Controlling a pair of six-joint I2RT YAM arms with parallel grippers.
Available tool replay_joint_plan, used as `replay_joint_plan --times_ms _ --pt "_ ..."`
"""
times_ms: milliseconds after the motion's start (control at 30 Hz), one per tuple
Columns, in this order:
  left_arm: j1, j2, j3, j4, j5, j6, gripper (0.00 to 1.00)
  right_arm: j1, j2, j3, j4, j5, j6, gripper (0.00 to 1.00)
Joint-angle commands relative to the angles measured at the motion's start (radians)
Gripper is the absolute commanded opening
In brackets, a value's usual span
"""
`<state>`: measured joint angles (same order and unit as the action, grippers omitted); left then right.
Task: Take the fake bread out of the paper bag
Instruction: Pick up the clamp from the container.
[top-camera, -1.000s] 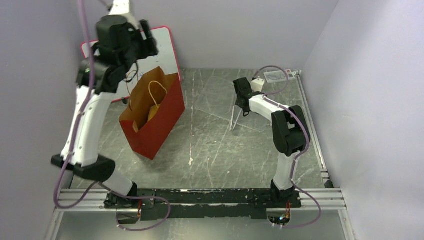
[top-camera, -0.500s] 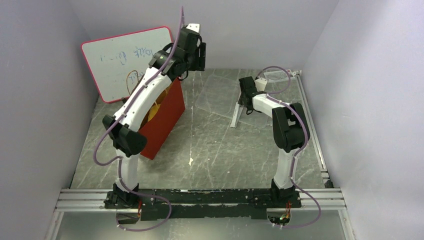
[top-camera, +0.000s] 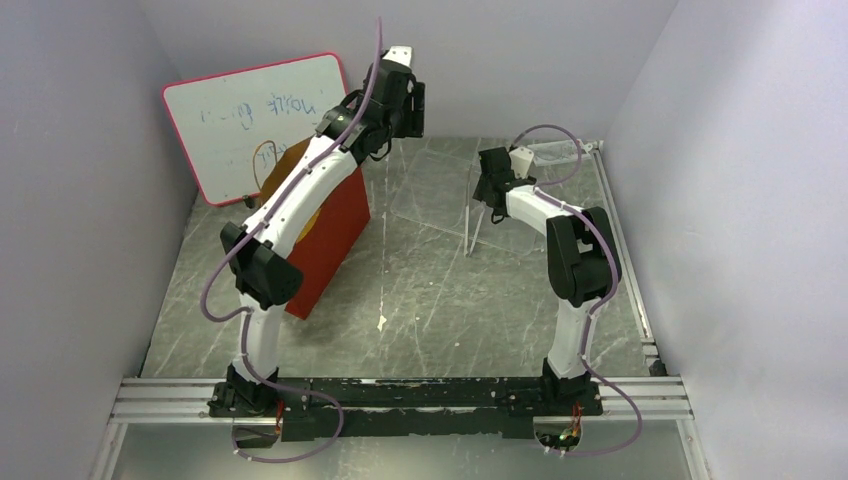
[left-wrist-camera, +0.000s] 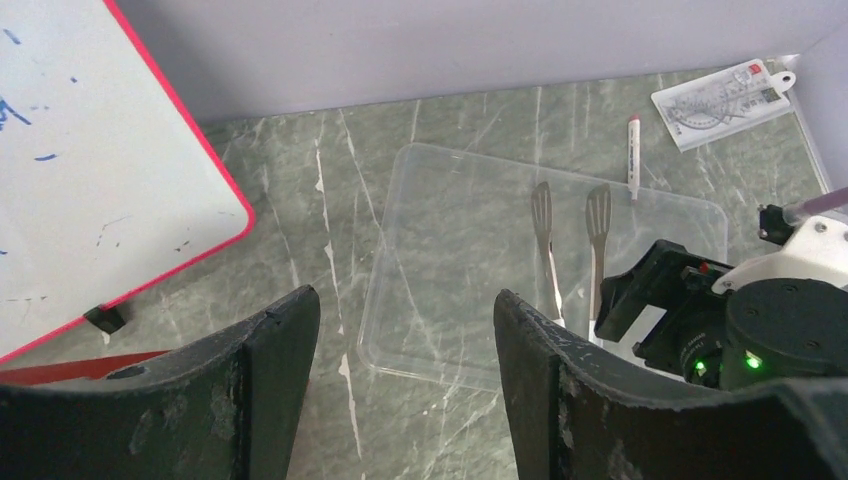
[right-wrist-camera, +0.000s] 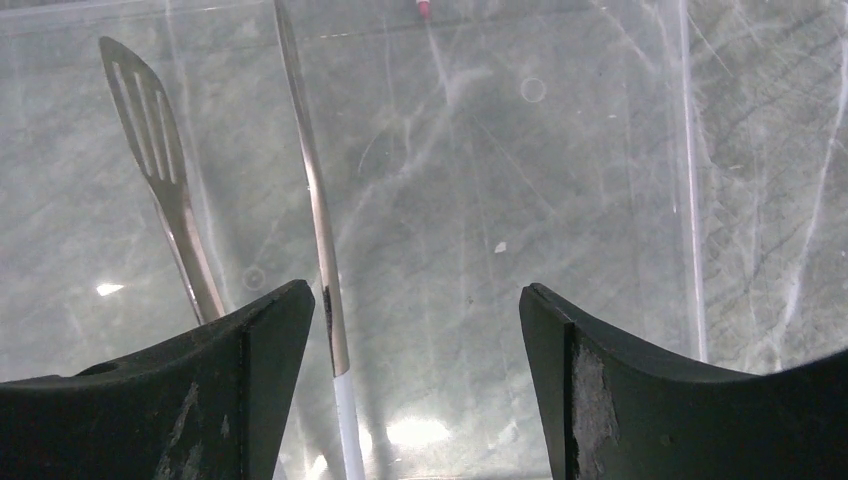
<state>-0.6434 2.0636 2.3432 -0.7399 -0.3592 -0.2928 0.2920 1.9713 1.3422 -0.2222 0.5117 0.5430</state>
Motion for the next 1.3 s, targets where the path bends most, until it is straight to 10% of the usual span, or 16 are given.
replay_joint_plan --times_ms 0,733,1133,1267 --pt "-0.002 0.044 -0.028 0.064 0.016 0.000 0.69 0.005 0.000 0.027 0.037 -0.023 -0.008 0.80" --pt "0.052 0.171 -0.119 0.152 0.201 -0.101 0.69 0.008 0.110 0.050 0.037 -0.079 0.019 0.72" --pt "0.051 0.095 -0.319 0.202 0.231 -0.166 0.67 0.014 0.030 0.002 0.034 -0.088 -0.021 0.15" --pt "0.044 0.033 -0.412 0.251 0.251 -0.188 0.67 0.040 -0.053 -0.041 0.079 -0.097 -0.073 0.11"
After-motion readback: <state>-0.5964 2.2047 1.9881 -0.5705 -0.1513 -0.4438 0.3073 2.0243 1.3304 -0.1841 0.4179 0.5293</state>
